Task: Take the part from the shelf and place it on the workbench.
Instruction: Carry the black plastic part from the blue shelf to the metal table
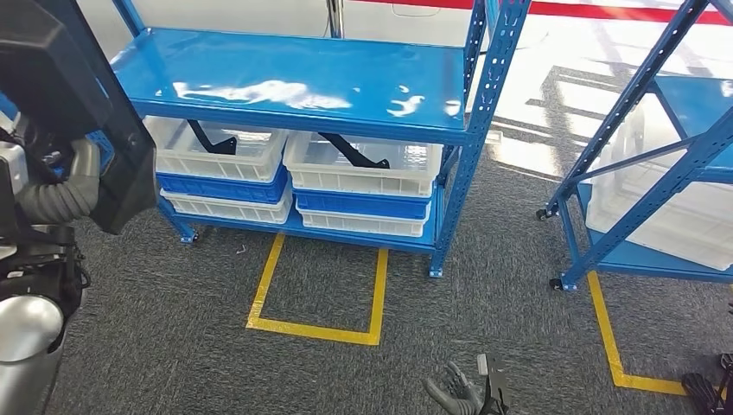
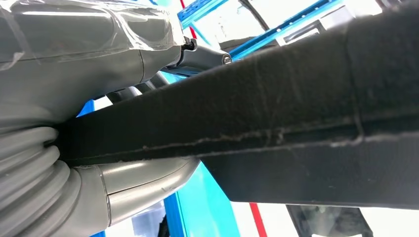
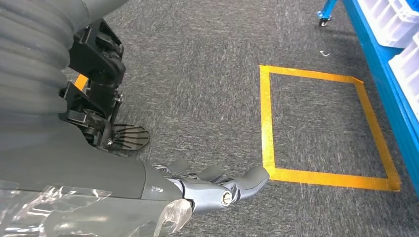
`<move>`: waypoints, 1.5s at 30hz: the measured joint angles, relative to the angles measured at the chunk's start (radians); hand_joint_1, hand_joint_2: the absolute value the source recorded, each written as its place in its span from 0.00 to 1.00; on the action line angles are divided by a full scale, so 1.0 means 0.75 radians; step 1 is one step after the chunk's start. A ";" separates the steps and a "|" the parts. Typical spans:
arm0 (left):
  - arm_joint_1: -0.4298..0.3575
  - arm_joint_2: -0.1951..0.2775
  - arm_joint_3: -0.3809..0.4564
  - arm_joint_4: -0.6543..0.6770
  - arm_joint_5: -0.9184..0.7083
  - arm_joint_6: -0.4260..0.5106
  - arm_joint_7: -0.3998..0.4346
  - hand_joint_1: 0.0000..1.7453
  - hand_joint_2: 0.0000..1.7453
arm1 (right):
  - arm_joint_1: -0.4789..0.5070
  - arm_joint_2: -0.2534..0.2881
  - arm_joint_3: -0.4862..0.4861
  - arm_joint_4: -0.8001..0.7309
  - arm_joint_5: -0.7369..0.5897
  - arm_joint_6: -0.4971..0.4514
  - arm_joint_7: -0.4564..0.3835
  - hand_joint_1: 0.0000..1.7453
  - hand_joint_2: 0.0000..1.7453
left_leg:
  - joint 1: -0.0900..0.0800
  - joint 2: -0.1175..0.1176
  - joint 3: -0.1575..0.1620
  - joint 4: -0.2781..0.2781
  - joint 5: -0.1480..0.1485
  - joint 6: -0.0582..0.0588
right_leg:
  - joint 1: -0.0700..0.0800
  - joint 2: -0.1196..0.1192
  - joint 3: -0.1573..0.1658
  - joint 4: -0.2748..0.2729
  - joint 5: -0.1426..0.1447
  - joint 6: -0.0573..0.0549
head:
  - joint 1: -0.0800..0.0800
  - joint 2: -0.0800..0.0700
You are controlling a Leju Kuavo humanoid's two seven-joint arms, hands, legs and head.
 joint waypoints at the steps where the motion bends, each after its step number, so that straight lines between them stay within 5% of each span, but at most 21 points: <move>1: -0.002 0.001 -0.002 0.001 0.000 0.002 0.003 1.00 1.00 | 0.000 0.000 0.000 0.000 0.002 0.003 0.001 0.00 1.00 | 0.004 -0.001 -0.030 0.067 -0.041 -0.006 | -0.003 -0.005 -0.002 -0.002 0.004 -0.004 | -0.002 0.000; 3: -0.002 0.001 -0.007 0.003 0.003 0.008 0.008 1.00 1.00 | 0.001 0.000 0.000 0.000 0.005 0.007 0.002 0.00 1.00 | 0.008 -0.002 -0.113 0.259 -0.126 -0.021 | -0.003 -0.014 -0.007 -0.001 0.006 -0.007 | -0.005 0.000; 5: 0.001 0.001 -0.011 0.008 0.014 0.013 0.013 1.00 1.00 | 0.001 0.000 0.000 0.000 0.012 0.011 0.002 0.00 1.00 | 0.015 -0.001 -0.159 0.362 -0.145 -0.033 | -0.003 -0.028 -0.012 0.004 0.006 -0.007 | -0.005 0.000; 6: 0.001 0.001 -0.013 0.009 0.021 0.016 0.013 1.00 1.00 | 0.002 0.000 0.000 0.000 0.015 0.011 0.003 0.00 1.00 | 0.018 0.002 -0.145 0.333 -0.117 -0.037 | -0.004 -0.036 -0.013 0.008 0.005 -0.005 | -0.005 0.000; 10: -0.007 0.001 -0.013 0.011 0.074 0.049 -0.007 1.00 1.00 | 0.001 -0.001 0.000 0.000 0.025 0.011 0.002 0.00 1.00 | 0.014 0.074 0.007 0.007 0.020 -0.036 | -0.002 -0.071 -0.017 0.024 -0.005 0.014 | -0.006 0.000; 15: -0.009 0.000 -0.011 0.015 0.137 0.082 -0.045 1.00 1.00 | -0.001 -0.003 0.000 0.000 0.032 0.013 0.008 0.00 1.00 | 0.007 0.024 -0.005 -0.020 0.032 0.013 | 0.002 -0.102 -0.030 0.052 -0.029 0.043 | -0.005 0.000; 17: -0.011 -0.001 -0.011 0.017 0.175 0.083 -0.064 1.00 1.00 | -0.001 -0.003 0.001 0.000 0.037 0.018 0.011 0.00 1.00 | 0.010 -0.003 -0.008 -0.022 0.040 0.028 | -0.004 -0.055 -0.078 0.172 -0.108 0.055 | -0.004 0.000; 19: -0.012 -0.001 -0.012 0.021 0.214 0.084 -0.079 1.00 1.00 | 0.000 -0.003 0.001 0.000 0.042 0.022 0.012 0.00 1.00 | 0.008 -0.030 -0.013 -0.021 0.045 0.036 | -0.005 -0.016 -0.167 0.376 -0.206 0.056 | -0.003 0.000; 21: -0.012 -0.002 -0.015 0.026 0.237 0.086 -0.087 1.00 1.00 | 0.002 -0.003 0.002 0.000 0.043 0.024 0.014 0.00 1.00 | 0.003 -0.063 -0.017 -0.021 0.048 0.041 | -0.004 -0.007 -0.216 0.480 -0.232 0.050 | -0.003 0.000; 24: -0.012 -0.001 -0.015 0.031 0.263 0.088 -0.101 1.00 1.00 | 0.002 -0.003 0.003 0.000 0.044 0.031 0.016 0.00 1.00 | 0.000 -0.111 -0.016 -0.019 0.050 0.042 | -0.003 0.022 -0.120 0.275 -0.109 0.029 | -0.003 0.000; 26: -0.015 -0.001 -0.015 0.032 0.290 0.086 -0.116 1.00 1.00 | 0.001 -0.005 0.003 0.000 0.045 0.035 0.015 0.00 1.00 | 0.001 -0.139 -0.021 -0.018 0.053 0.035 | -0.005 0.087 -0.042 0.108 -0.045 0.017 | -0.004 0.000; 28: -0.017 0.000 -0.015 0.034 0.312 0.082 -0.135 1.00 1.00 | 0.001 -0.007 0.004 0.000 0.046 0.041 0.014 0.00 1.00 | 0.006 -0.165 -0.034 -0.016 0.061 0.022 | -0.005 0.119 -0.023 0.056 -0.036 0.015 | -0.005 0.000; 30: -0.013 0.003 -0.013 0.035 0.323 0.077 -0.149 1.00 1.00 | 0.000 -0.005 0.006 0.000 0.048 0.046 0.013 0.00 1.00 | 0.013 -0.186 -0.046 -0.018 0.068 0.006 | -0.003 0.092 -0.025 0.051 -0.030 0.013 | -0.004 0.000; 33: -0.013 0.013 -0.004 0.035 0.327 0.074 -0.157 1.00 1.00 | 0.001 -0.003 0.007 -0.001 0.051 0.049 0.012 0.00 1.00 | 0.005 -0.096 -0.084 0.060 0.017 -0.018 | -0.011 0.041 -0.024 0.039 -0.020 -0.002 | -0.011 0.000; 35: -0.011 0.016 -0.004 0.035 0.327 0.074 -0.159 1.00 1.00 | 0.007 -0.004 0.007 -0.001 0.053 0.049 0.011 0.00 1.00 | 0.006 -0.031 -0.161 0.248 -0.078 -0.030 | -0.009 0.008 -0.025 0.038 -0.019 -0.004 | -0.015 0.000; 37: -0.003 0.016 -0.005 0.035 0.326 0.072 -0.160 1.00 1.00 | 0.012 -0.004 0.007 -0.001 0.055 0.049 0.011 0.00 1.00 | 0.010 -0.019 -0.233 0.416 -0.142 -0.036 | -0.009 -0.025 -0.027 0.039 -0.019 -0.004 | -0.015 0.000; 38: 0.000 0.016 -0.004 0.035 0.325 0.071 -0.161 1.00 1.00 | 0.013 -0.004 0.007 -0.001 0.055 0.049 0.011 0.00 1.00 | 0.011 -0.018 -0.232 0.426 -0.137 -0.038 | -0.009 -0.042 -0.027 0.039 -0.019 -0.004 | -0.016 0.000; 40: 0.000 0.016 -0.003 0.035 0.322 0.070 -0.163 1.00 1.00 | 0.012 -0.004 0.007 -0.001 0.056 0.050 0.011 0.00 1.00 | 0.011 -0.001 -0.150 0.281 -0.065 -0.037 | -0.009 -0.075 -0.026 0.039 -0.020 -0.003 | -0.016 0.000; 42: -0.004 0.016 -0.001 0.035 0.311 0.070 -0.165 1.00 1.00 | 0.010 -0.003 0.007 -0.001 0.056 0.056 0.009 0.00 1.00 | 0.001 0.057 -0.035 0.066 0.010 -0.024 | -0.002 -0.103 -0.024 0.039 -0.023 0.003 | -0.015 0.000; 44: -0.007 0.018 0.001 0.035 0.293 0.070 -0.167 1.00 1.00 | 0.008 -0.003 0.007 -0.002 0.057 0.065 0.006 0.00 1.00 | -0.011 0.085 0.004 -0.023 0.031 -0.007 | 0.007 -0.128 -0.023 0.040 -0.025 0.012 | -0.014 0.000; 45: -0.006 0.019 0.002 0.035 0.287 0.070 -0.168 1.00 1.00 | 0.007 -0.003 0.007 -0.002 0.057 0.068 0.005 0.00 1.00 | -0.014 0.068 -0.001 -0.026 0.033 0.000 | 0.010 -0.143 -0.022 0.040 -0.025 0.017 | -0.013 0.000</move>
